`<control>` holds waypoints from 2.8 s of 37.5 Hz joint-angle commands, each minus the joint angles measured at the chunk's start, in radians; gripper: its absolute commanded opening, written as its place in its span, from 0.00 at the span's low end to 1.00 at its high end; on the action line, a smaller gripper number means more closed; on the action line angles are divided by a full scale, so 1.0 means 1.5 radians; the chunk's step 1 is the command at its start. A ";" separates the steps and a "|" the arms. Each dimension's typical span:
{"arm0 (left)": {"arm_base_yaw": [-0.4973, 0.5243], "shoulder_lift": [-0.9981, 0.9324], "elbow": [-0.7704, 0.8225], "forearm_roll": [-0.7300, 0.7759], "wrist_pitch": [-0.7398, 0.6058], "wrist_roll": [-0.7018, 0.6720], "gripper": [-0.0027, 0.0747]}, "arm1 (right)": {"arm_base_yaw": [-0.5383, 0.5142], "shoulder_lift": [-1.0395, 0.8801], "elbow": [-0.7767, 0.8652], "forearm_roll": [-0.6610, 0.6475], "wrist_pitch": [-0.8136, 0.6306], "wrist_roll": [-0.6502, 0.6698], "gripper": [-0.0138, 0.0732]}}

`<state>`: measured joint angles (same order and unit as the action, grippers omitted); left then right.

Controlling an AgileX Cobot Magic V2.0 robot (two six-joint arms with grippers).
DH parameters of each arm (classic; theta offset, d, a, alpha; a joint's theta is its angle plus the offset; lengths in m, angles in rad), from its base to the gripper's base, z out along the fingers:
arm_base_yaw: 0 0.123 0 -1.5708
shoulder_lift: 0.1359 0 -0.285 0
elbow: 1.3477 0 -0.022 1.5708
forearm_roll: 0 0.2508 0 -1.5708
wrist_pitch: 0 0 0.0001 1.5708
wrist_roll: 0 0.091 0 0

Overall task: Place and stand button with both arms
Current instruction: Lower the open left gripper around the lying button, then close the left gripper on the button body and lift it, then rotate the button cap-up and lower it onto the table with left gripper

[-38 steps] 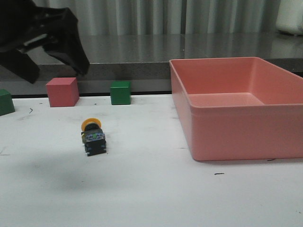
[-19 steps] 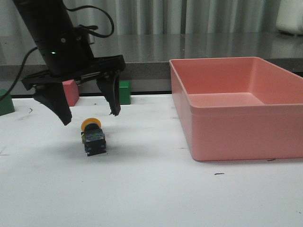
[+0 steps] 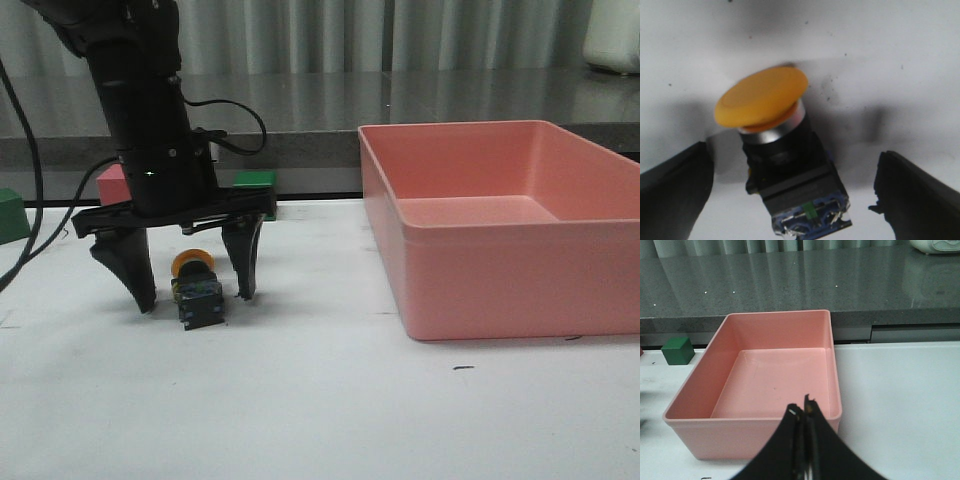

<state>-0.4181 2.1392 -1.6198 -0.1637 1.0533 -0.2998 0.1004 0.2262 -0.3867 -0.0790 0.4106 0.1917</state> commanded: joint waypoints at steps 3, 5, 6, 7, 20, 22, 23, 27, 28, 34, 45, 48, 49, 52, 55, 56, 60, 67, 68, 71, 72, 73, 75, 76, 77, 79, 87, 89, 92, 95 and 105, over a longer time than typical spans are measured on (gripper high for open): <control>-0.002 -0.031 -0.023 -0.006 0.005 -0.007 0.82 | -0.004 0.005 -0.016 -0.008 -0.052 -0.009 0.08; -0.002 -0.029 -0.023 -0.006 0.006 -0.007 0.78 | -0.004 0.005 -0.016 -0.008 -0.052 -0.009 0.08; -0.002 -0.029 -0.023 -0.006 0.006 -0.007 0.75 | -0.004 0.005 -0.016 -0.008 -0.052 -0.009 0.08; -0.002 -0.029 -0.023 -0.006 0.006 -0.007 0.72 | -0.004 0.005 -0.016 -0.008 -0.052 -0.009 0.08; -0.002 -0.029 -0.023 -0.001 0.029 -0.007 0.31 | -0.004 0.005 -0.016 -0.008 -0.052 -0.009 0.08; -0.002 -0.029 -0.023 0.011 0.049 -0.007 0.30 | -0.004 0.005 -0.016 -0.008 -0.052 -0.009 0.08; -0.002 -0.029 -0.023 0.017 0.056 -0.007 0.30 | -0.004 0.005 -0.016 -0.008 -0.052 -0.009 0.08; -0.002 -0.039 -0.023 0.031 0.060 -0.007 0.30 | -0.004 0.005 -0.016 -0.008 -0.052 -0.009 0.08; -0.002 -0.043 -0.023 0.040 0.054 -0.007 0.30 | -0.004 0.005 -0.016 -0.008 -0.052 -0.009 0.08; -0.024 -0.084 -0.012 0.096 0.011 -0.007 0.30 | -0.004 0.005 -0.016 -0.008 -0.052 -0.009 0.08; -0.036 -0.201 0.130 0.141 -0.161 -0.007 0.30 | -0.004 0.005 -0.016 -0.008 -0.052 -0.009 0.08; -0.036 -0.243 0.195 0.157 -0.259 -0.009 0.30 | -0.004 0.005 -0.016 -0.008 -0.052 -0.009 0.08; -0.036 -0.256 0.223 0.162 -0.301 -0.009 0.30 | -0.004 0.005 -0.016 -0.008 -0.052 -0.009 0.08; -0.036 -0.304 0.293 0.183 -0.421 -0.009 0.30 | -0.004 0.005 -0.016 -0.008 -0.052 -0.009 0.08; -0.036 -0.347 0.378 0.218 -0.547 -0.009 0.30 | -0.004 0.005 -0.016 -0.008 -0.052 -0.009 0.08; -0.036 -0.359 0.395 0.230 -0.576 -0.009 0.30 | -0.004 0.005 -0.016 -0.008 -0.052 -0.009 0.08; -0.036 -0.381 0.471 0.274 -0.717 -0.009 0.30 | -0.004 0.005 -0.016 -0.008 -0.052 -0.009 0.08; -0.034 -0.377 0.573 0.326 -0.957 0.018 0.30 | -0.004 0.005 -0.016 -0.008 -0.052 -0.009 0.08; -0.033 -0.376 0.583 0.326 -0.980 0.032 0.30 | -0.004 0.005 -0.016 -0.008 -0.052 -0.009 0.08; -0.024 -0.367 0.607 0.321 -1.046 0.056 0.30 | -0.004 0.005 -0.016 -0.008 -0.052 -0.009 0.08; -0.019 -0.362 0.613 0.320 -1.067 0.060 0.30 | -0.004 0.005 -0.016 -0.008 -0.052 -0.009 0.08; -0.015 -0.357 0.616 0.317 -1.083 0.066 0.30 | -0.004 0.005 -0.016 -0.008 -0.052 -0.009 0.08; -0.004 -0.348 0.624 0.314 -1.108 0.073 0.30 | -0.004 0.005 -0.016 -0.008 -0.052 -0.009 0.08; 0.001 -0.344 0.625 0.314 -1.118 0.077 0.30 | -0.004 0.005 -0.016 -0.008 -0.052 -0.009 0.08; 0.008 -0.338 0.627 0.314 -1.127 0.079 0.30 | -0.004 0.005 -0.016 -0.008 -0.052 -0.009 0.08; 0.020 -0.327 0.632 0.314 -1.153 0.087 0.31 | -0.004 0.005 -0.016 -0.008 -0.052 -0.009 0.08; 0.064 -0.271 0.665 0.313 -1.258 0.087 0.31 | -0.004 0.005 -0.016 -0.008 -0.051 -0.009 0.08; 0.070 -0.253 0.677 0.313 -1.293 0.087 0.31 | -0.004 0.005 -0.016 -0.008 -0.051 -0.009 0.08; 0.070 -0.226 0.693 0.309 -1.342 0.104 0.31 | -0.004 0.005 -0.016 -0.008 -0.051 -0.009 0.08; 0.070 -0.197 0.710 0.304 -1.407 0.120 0.31 | -0.004 0.005 -0.016 -0.008 -0.051 -0.009 0.08; 0.071 -0.138 0.758 0.248 -1.546 0.200 0.31 | -0.004 0.005 -0.016 -0.008 -0.051 -0.009 0.08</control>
<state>-0.3158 1.9515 -0.4879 0.2439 -1.1125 -0.0719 0.1004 0.2243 -0.3867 -0.0790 0.4106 0.1917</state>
